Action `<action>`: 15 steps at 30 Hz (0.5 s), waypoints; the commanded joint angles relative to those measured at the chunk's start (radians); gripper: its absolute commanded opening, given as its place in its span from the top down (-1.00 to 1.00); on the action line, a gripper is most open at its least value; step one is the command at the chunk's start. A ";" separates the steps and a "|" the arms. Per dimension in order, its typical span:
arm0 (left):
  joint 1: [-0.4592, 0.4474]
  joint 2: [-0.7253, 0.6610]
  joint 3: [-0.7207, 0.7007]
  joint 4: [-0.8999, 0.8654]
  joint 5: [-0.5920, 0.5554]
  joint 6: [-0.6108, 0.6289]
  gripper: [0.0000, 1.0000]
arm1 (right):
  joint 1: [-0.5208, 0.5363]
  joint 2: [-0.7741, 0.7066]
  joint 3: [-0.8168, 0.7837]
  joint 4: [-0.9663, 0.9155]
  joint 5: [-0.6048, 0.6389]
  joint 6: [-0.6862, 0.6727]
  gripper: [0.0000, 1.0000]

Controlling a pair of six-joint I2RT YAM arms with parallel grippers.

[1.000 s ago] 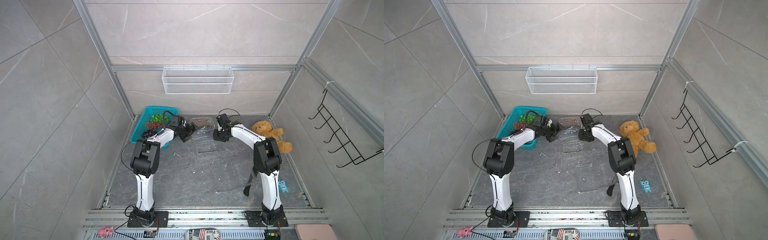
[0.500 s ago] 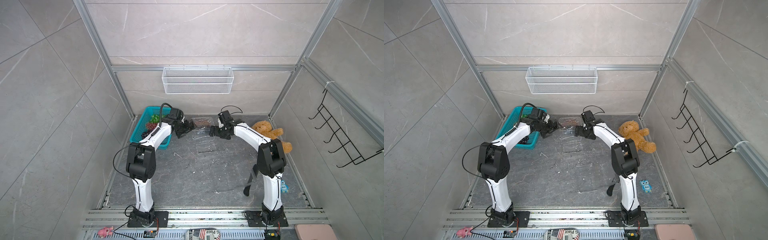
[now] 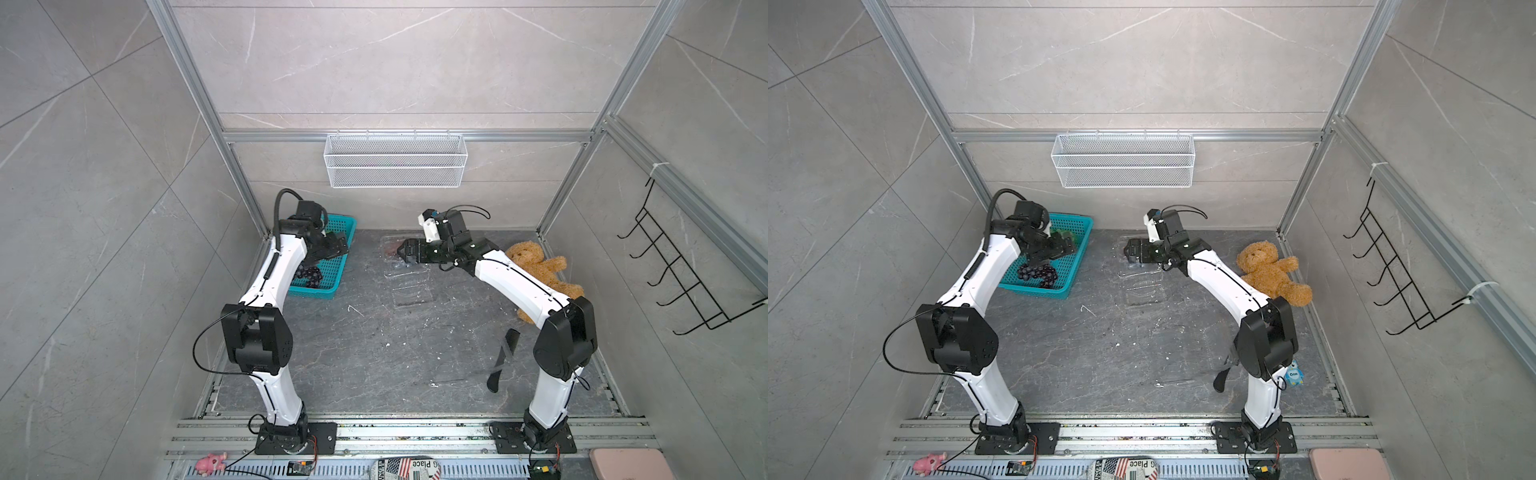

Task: Pack grapes into containers
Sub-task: Move the packing box to the center of the board, then pick up the grape from the basket.

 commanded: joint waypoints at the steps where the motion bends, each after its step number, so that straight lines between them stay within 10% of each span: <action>1: 0.082 0.030 0.029 -0.059 -0.045 0.046 -0.99 | 0.062 0.014 0.000 0.069 -0.026 -0.036 -0.99; 15: 0.227 0.243 0.071 0.035 0.020 0.043 -0.95 | 0.189 0.211 0.209 -0.011 -0.034 -0.059 -0.99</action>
